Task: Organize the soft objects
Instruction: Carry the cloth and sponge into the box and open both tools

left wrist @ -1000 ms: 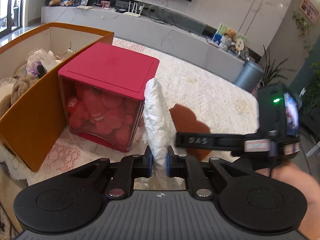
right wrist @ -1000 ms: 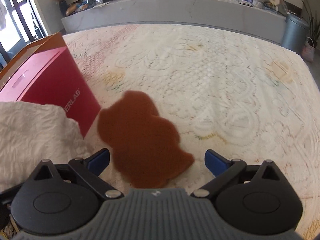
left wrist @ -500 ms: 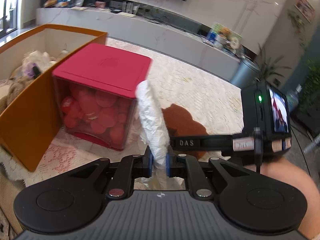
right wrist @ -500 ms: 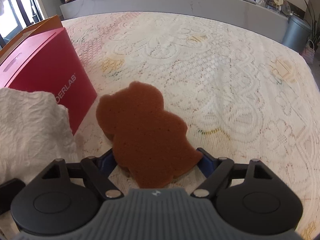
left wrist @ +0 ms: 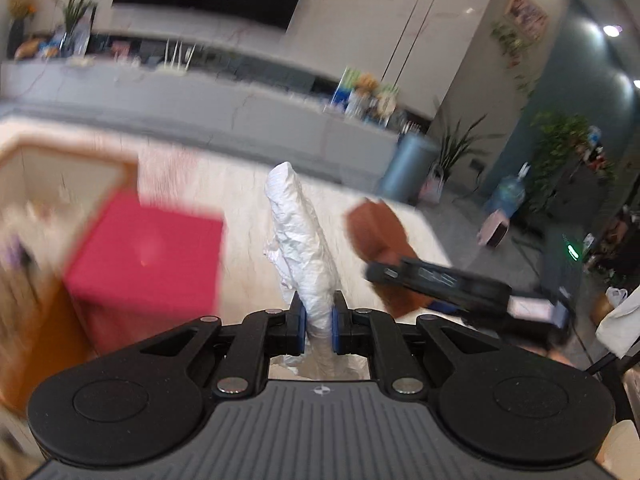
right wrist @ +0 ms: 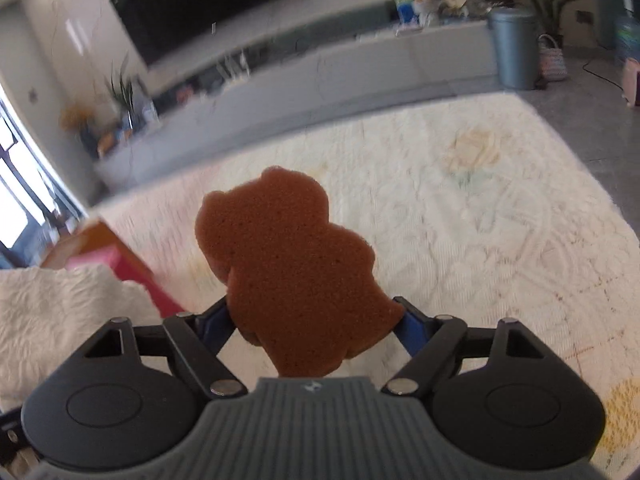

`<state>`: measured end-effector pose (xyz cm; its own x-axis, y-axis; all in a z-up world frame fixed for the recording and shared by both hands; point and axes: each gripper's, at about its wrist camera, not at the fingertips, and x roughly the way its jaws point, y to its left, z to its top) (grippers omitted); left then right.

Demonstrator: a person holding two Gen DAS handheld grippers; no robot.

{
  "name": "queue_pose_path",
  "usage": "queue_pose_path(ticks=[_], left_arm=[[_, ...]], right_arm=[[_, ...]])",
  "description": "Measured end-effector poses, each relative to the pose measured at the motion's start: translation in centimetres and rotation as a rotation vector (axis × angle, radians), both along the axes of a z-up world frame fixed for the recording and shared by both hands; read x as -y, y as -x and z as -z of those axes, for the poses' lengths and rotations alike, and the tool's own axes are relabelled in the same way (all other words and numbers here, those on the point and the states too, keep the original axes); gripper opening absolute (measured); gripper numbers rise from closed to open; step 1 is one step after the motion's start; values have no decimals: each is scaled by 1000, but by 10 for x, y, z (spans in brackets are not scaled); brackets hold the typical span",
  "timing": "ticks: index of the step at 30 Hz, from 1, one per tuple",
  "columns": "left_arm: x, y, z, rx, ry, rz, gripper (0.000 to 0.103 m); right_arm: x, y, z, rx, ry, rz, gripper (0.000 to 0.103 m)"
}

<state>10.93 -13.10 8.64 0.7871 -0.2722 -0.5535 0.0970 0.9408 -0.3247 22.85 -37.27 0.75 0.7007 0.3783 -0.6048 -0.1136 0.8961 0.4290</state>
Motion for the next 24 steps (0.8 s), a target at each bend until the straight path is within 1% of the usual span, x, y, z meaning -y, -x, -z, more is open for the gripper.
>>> queue_pose_path(ticks=[2,3,5,6,8,9,10,12,15,17,19,21,24], left_arm=[[-31,0,-24,41,-5,-10,13],[-46,-1,-36,42,-24,-9,13],[-72,-1,-53,41,-104,33,13],[-84,1,-56,43,-120,40,13],[-109,1,-57,25,-138,24,13],[-123,-1,-55,16,-143,8,14],[-133,-2,-52,9,-154,-7,14],[-152,-11,-42,-30,-191,-23,14],[-174,-22,-18,-81,-223,-46,14],[-195,-27,-5,-123,-203,-65,14],[-210,-33,7,-172,-191,-70,14],[-218,-37,18,-201,-207,-79,14],[-230,-37,27,-227,-220,-90,16]], right_arm=[[-8,12,-28,88,-61,0,81],[-16,18,-41,130,-115,16,81],[-39,26,-63,156,-232,71,81],[-56,30,-73,170,-271,77,81],[-100,36,-89,193,-283,39,81],[-124,36,-94,194,-269,20,81],[-149,38,-98,204,-249,25,81],[-200,35,-100,201,-194,16,81],[-264,19,-90,130,-142,-34,81],[-302,12,-80,108,-60,-43,81],[-334,4,-68,96,29,-67,81],[-357,-4,-54,70,108,-81,81],[-376,-12,-34,34,232,-69,82]])
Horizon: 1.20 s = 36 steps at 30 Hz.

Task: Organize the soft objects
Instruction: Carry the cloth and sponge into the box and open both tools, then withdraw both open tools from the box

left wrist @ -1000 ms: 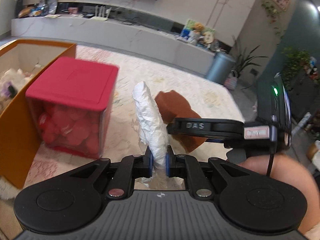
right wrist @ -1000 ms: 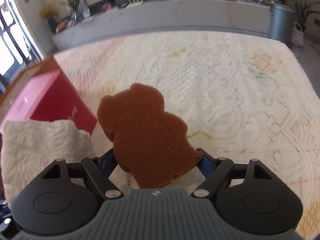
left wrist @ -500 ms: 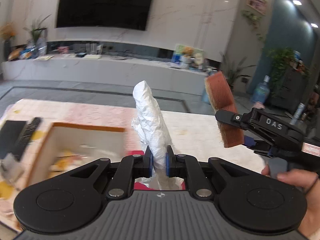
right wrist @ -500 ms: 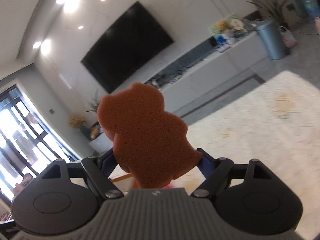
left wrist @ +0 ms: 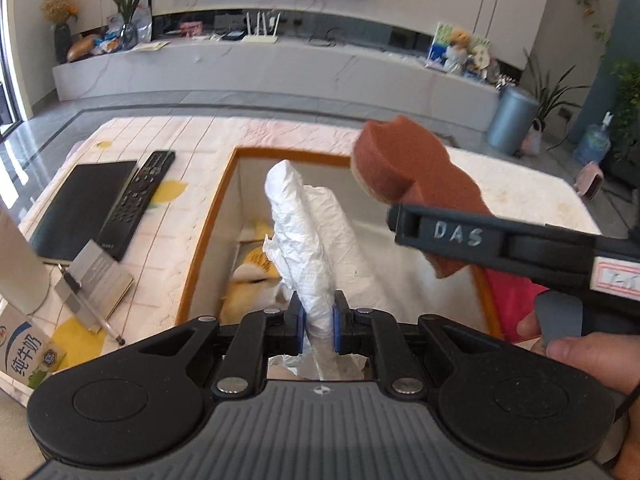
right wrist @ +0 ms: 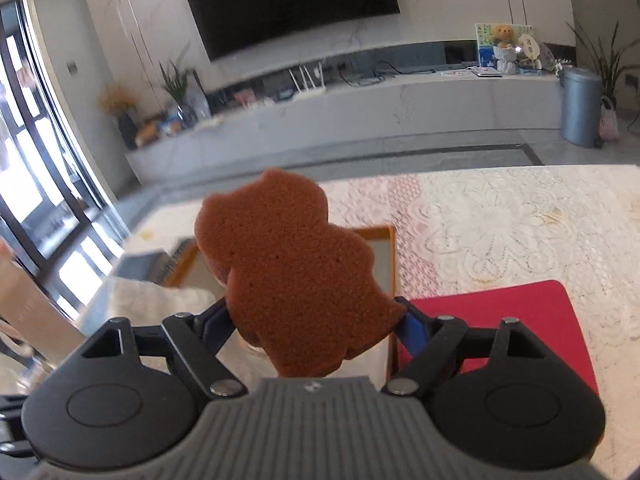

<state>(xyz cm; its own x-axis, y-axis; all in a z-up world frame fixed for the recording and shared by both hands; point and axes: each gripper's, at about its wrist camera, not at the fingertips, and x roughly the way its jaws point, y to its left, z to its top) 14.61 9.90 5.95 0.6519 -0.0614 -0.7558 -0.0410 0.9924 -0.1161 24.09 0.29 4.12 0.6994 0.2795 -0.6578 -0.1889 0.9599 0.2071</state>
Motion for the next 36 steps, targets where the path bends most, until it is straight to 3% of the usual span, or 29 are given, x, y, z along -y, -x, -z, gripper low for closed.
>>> queue_pose_path(ticks=[1,3,4,5,6,10,15,19,26,30,36], left_arm=[[-4,1,3,-7,6,0,23],[-6,3,3,6,5,1,48],[-4,5,2,30,-6,-5,76],[-2,8,-1,64,-28,-13,88],[2,14,-6,104,-53,-19,92],[10,29,-32,160,-86,-63,93],[29,63,-60,256,-117,-18,94],[41,86,-72,323,-110,-58,94],[54,111,-77,369,-127,-50,93],[50,118,-75,363,-95,-58,93],[50,124,-72,355,-105,-61,93]], right_arm=[[-3,-1,4,12,44,4,83],[-7,0,7,21,140,21,86],[-4,1,8,18,157,33,89],[-1,3,6,23,155,44,95],[6,5,3,32,141,54,97],[33,32,-17,76,77,96,99],[70,87,-45,161,41,138,100],[88,124,-58,218,94,158,100],[97,166,-62,257,126,107,100],[94,178,-59,263,172,84,100],[93,190,-60,263,162,34,100]])
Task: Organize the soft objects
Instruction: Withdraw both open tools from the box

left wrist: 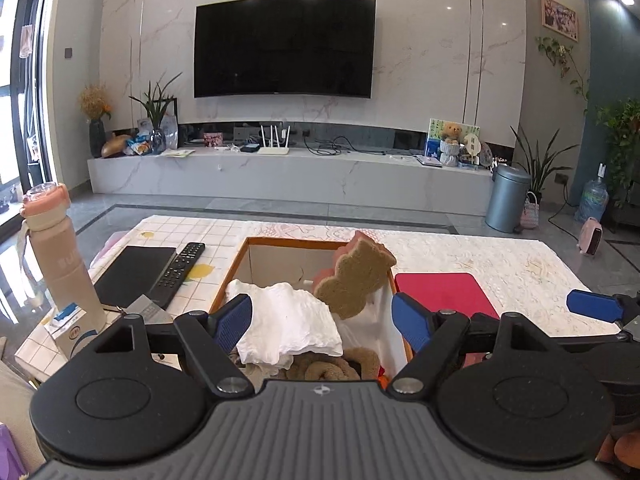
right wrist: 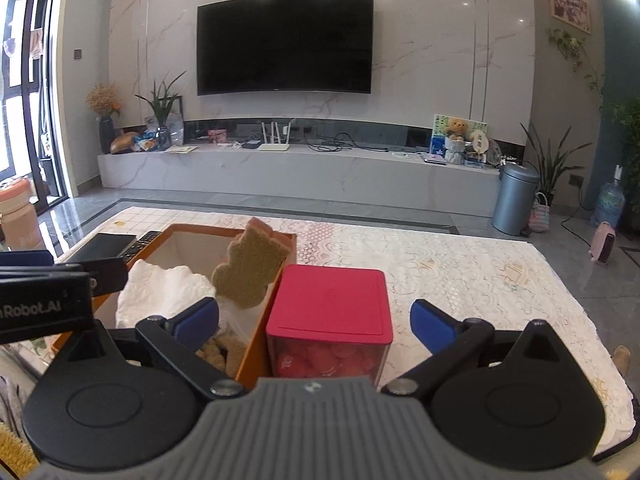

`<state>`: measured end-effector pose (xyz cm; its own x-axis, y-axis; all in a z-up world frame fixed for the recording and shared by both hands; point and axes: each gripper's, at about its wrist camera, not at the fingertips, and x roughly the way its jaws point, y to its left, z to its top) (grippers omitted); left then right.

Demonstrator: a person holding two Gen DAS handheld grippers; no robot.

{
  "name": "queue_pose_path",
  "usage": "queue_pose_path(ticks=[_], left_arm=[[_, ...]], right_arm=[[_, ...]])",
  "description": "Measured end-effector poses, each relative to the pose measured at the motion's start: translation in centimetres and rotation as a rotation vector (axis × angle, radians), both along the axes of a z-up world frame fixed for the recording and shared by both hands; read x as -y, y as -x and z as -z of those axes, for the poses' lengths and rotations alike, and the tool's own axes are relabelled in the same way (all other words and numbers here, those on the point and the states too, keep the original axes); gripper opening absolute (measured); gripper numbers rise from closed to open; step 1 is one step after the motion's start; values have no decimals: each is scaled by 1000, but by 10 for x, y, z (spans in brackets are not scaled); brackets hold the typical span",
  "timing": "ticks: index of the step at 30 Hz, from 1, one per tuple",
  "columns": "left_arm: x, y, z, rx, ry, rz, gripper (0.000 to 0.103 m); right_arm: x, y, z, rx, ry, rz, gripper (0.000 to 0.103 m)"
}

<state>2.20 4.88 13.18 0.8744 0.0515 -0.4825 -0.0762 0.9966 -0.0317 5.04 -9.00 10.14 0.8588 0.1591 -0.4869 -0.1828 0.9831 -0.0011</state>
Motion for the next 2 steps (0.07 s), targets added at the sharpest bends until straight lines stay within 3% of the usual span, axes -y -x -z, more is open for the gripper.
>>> queue_pose_path(ticks=[2], left_arm=[[0,3,0,1,0,-2,93]], right_arm=[[-2,3,-2,8,11,-4,100]])
